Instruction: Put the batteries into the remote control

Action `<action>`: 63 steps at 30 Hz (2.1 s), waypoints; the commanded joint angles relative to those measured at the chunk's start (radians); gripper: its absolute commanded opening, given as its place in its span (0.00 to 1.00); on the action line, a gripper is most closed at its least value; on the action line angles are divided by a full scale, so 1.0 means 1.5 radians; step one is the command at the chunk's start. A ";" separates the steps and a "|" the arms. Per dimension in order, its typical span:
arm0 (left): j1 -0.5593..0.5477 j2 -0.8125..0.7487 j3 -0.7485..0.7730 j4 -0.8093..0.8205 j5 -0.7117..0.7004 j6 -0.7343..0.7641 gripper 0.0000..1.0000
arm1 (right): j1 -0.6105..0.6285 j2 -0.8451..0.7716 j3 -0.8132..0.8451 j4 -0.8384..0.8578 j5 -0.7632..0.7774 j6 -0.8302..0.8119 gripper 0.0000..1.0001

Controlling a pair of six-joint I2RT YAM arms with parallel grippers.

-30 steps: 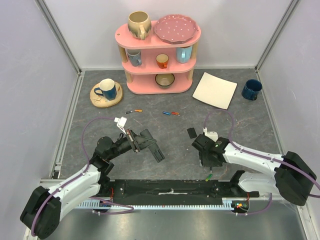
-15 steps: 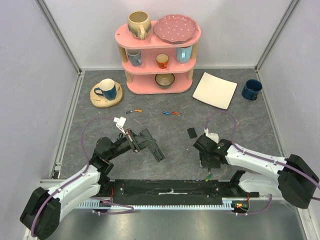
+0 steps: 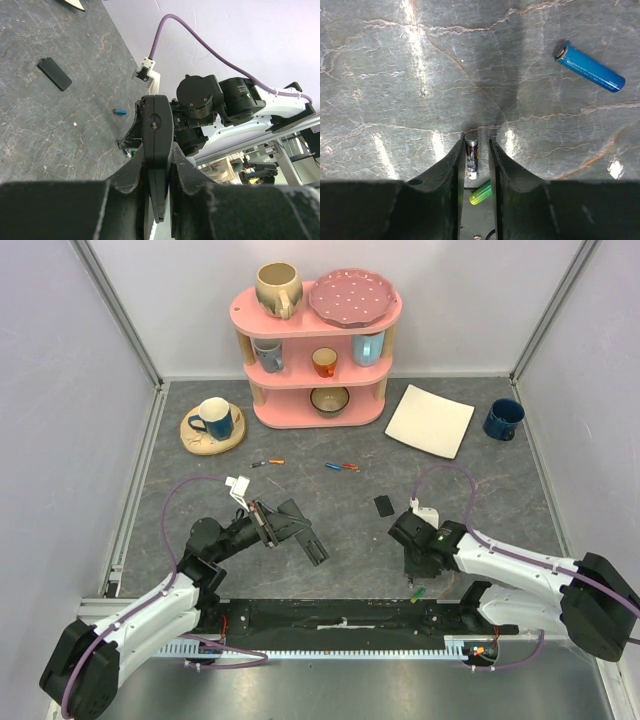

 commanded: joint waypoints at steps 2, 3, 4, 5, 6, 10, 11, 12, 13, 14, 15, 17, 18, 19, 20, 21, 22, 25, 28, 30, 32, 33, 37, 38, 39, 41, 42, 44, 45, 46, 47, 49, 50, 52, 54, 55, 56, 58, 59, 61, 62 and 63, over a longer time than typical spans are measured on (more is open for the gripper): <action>-0.004 -0.012 -0.006 0.024 0.002 -0.014 0.02 | 0.004 -0.004 -0.029 0.031 -0.022 0.015 0.28; -0.004 -0.011 -0.006 0.024 0.001 -0.014 0.02 | 0.003 -0.005 -0.032 0.033 -0.022 0.016 0.27; -0.004 -0.011 -0.007 0.023 0.001 -0.014 0.02 | 0.005 -0.006 -0.033 0.037 -0.022 0.017 0.25; -0.004 -0.010 -0.006 0.024 0.001 -0.014 0.02 | 0.004 -0.006 -0.036 0.039 -0.023 0.017 0.24; -0.004 -0.009 -0.006 0.024 0.001 -0.014 0.02 | 0.004 -0.007 -0.037 0.040 -0.023 0.017 0.22; -0.004 -0.005 -0.005 0.023 0.000 -0.013 0.02 | 0.004 -0.010 -0.037 0.042 -0.022 0.013 0.14; -0.004 -0.005 -0.005 0.023 0.000 -0.013 0.02 | 0.004 -0.014 -0.036 0.046 -0.024 0.012 0.12; -0.004 -0.005 -0.005 0.024 0.000 -0.012 0.02 | 0.004 -0.017 -0.035 0.049 -0.024 0.010 0.08; -0.004 -0.005 -0.007 0.024 0.000 -0.013 0.02 | 0.005 -0.018 -0.033 0.051 -0.024 0.011 0.05; -0.004 -0.004 -0.007 0.026 -0.001 -0.013 0.02 | 0.005 -0.023 -0.028 0.056 -0.024 0.011 0.03; -0.004 -0.005 -0.008 0.026 -0.001 -0.013 0.02 | 0.005 -0.025 -0.024 0.058 -0.024 0.009 0.00; -0.004 -0.004 -0.011 0.030 -0.002 -0.014 0.02 | 0.010 -0.030 -0.006 0.071 -0.022 0.004 0.00; -0.004 -0.004 -0.012 0.032 -0.002 -0.015 0.02 | 0.012 -0.029 0.003 0.072 -0.014 -0.001 0.00; -0.004 -0.004 -0.013 0.032 -0.004 -0.016 0.02 | 0.013 -0.026 0.013 0.075 -0.010 -0.010 0.00; -0.004 -0.005 -0.013 0.033 -0.004 -0.016 0.02 | 0.015 -0.016 0.036 0.081 -0.004 -0.018 0.00; -0.004 -0.004 -0.014 0.033 -0.005 -0.016 0.02 | 0.019 -0.008 0.050 0.083 0.003 -0.035 0.00; -0.004 -0.004 -0.013 0.032 -0.006 -0.015 0.02 | 0.020 0.002 0.062 0.085 0.015 -0.047 0.00; -0.004 -0.002 -0.008 0.029 -0.009 -0.015 0.02 | 0.022 0.053 0.111 0.102 0.039 -0.097 0.00; -0.004 -0.008 -0.002 0.021 -0.009 -0.012 0.02 | 0.022 0.114 0.164 0.116 0.053 -0.156 0.00; -0.004 -0.021 0.001 0.000 -0.012 -0.007 0.02 | 0.022 0.148 0.199 0.131 0.059 -0.179 0.00; -0.005 -0.035 0.003 -0.017 -0.023 0.001 0.02 | 0.021 0.179 0.229 0.154 0.061 -0.219 0.00; -0.004 -0.047 0.000 -0.024 -0.027 0.002 0.02 | 0.021 0.193 0.239 0.160 0.063 -0.234 0.00; -0.004 -0.096 0.001 -0.082 -0.042 0.015 0.02 | 0.021 0.275 0.296 0.179 0.050 -0.325 0.00; -0.003 -0.103 0.005 -0.096 -0.042 0.019 0.02 | 0.021 0.287 0.303 0.182 0.042 -0.376 0.00; -0.003 -0.109 0.008 -0.107 -0.041 0.023 0.02 | 0.021 0.296 0.310 0.186 0.038 -0.398 0.00; -0.003 -0.130 0.007 -0.126 -0.036 0.030 0.02 | 0.022 0.312 0.324 0.200 0.032 -0.464 0.00; -0.003 -0.140 0.006 -0.130 -0.034 0.034 0.02 | 0.022 0.312 0.328 0.202 0.048 -0.480 0.00; -0.003 -0.164 0.006 -0.147 -0.024 0.040 0.02 | 0.022 0.297 0.323 0.227 0.071 -0.509 0.00; -0.003 -0.173 0.006 -0.153 -0.016 0.046 0.02 | 0.022 0.291 0.318 0.241 0.063 -0.552 0.00; -0.003 -0.183 0.007 -0.161 -0.012 0.049 0.02 | 0.021 0.282 0.308 0.266 0.044 -0.576 0.00; -0.003 -0.203 0.006 -0.181 -0.012 0.051 0.02 | 0.021 0.278 0.304 0.275 0.037 -0.603 0.00; -0.003 -0.225 0.003 -0.195 -0.017 0.054 0.02 | 0.022 0.280 0.298 0.290 0.003 -0.674 0.00; -0.003 -0.234 0.001 -0.200 -0.019 0.056 0.02 | 0.022 0.283 0.299 0.292 0.002 -0.700 0.00; -0.003 -0.255 -0.004 -0.208 -0.021 0.058 0.02 | 0.022 0.293 0.311 0.293 0.008 -0.749 0.00; -0.004 -0.272 -0.010 -0.214 -0.017 0.058 0.02 | 0.022 0.295 0.307 0.304 0.007 -0.787 0.00; -0.003 -0.276 -0.013 -0.215 -0.015 0.057 0.02 | 0.022 0.292 0.287 0.337 0.002 -0.809 0.00; -0.003 -0.281 -0.016 -0.217 -0.013 0.056 0.02 | 0.022 0.292 0.275 0.355 -0.005 -0.822 0.00; -0.003 -0.296 -0.026 -0.219 -0.009 0.054 0.02 | 0.022 0.297 0.257 0.389 -0.021 -0.858 0.00; -0.003 -0.300 -0.028 -0.219 -0.008 0.053 0.02 | 0.022 0.304 0.259 0.390 -0.019 -0.866 0.00; -0.003 -0.316 -0.034 -0.226 -0.006 0.051 0.02 | 0.022 0.326 0.273 0.385 -0.016 -0.895 0.00; -0.003 -0.320 -0.035 -0.232 -0.007 0.051 0.02 | 0.021 0.334 0.278 0.385 -0.009 -0.904 0.00; -0.003 -0.323 -0.034 -0.239 -0.009 0.056 0.02 | 0.021 0.352 0.288 0.386 -0.007 -0.916 0.00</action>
